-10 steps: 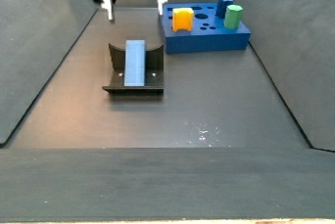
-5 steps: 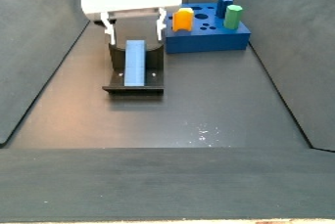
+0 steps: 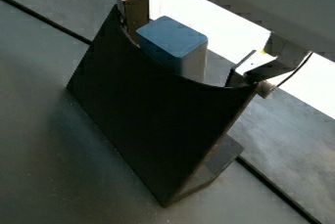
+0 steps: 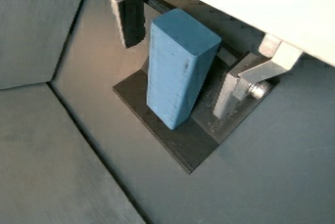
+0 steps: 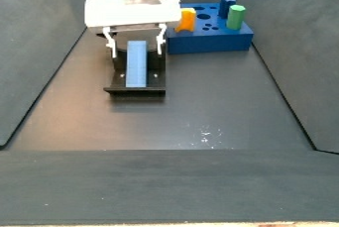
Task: Pick up the rectangle object. Move up. Place the rectangle object on the fixture. Regrasp the rectangle object. Move to above the board. Insert the rectangle object.
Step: Regrasp the rectangle object, then move to above the board.
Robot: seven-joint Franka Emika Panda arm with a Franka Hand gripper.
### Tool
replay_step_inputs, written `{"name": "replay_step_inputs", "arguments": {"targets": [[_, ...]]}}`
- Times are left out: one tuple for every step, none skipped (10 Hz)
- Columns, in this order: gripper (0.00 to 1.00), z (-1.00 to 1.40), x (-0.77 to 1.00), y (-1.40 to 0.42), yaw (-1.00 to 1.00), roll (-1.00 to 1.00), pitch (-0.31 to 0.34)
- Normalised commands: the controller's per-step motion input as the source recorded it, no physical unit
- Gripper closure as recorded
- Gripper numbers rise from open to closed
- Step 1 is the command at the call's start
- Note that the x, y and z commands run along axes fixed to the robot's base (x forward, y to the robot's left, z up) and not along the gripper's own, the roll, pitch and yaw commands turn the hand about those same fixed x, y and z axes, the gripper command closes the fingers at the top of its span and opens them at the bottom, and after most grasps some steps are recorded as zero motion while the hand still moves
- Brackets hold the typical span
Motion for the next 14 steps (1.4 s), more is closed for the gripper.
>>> {"name": "replay_step_inputs", "arguments": {"targets": [[0.00,-0.17,0.01,0.00,-0.06,0.07,-0.076],[0.00,-0.17,0.01,0.00,-0.06,0.07,-0.073],[0.00,-0.17,0.01,0.00,-0.06,0.07,-0.072],[1.00,-0.83,0.00,0.00,0.00,0.00,0.000],[1.00,1.00,0.02,-0.23,-0.07,-0.34,-0.244],[1.00,1.00,0.02,-0.23,-0.07,-0.33,-0.240],[1.00,1.00,0.01,-0.22,-0.09,-0.28,-0.180],[1.00,1.00,0.00,-0.20,-0.12,-0.21,-0.095],[1.00,1.00,0.00,-0.19,-0.14,-0.18,-0.044],[1.00,1.00,-0.01,-0.19,-0.14,-0.16,-0.002],[1.00,1.00,-0.01,-0.18,-0.11,-0.10,0.105],[1.00,1.00,-0.01,-0.17,-0.10,-0.09,0.140],[1.00,1.00,-0.01,-0.16,-0.06,-0.07,0.194],[1.00,1.00,-0.02,-0.15,-0.02,-0.07,0.221]]}}
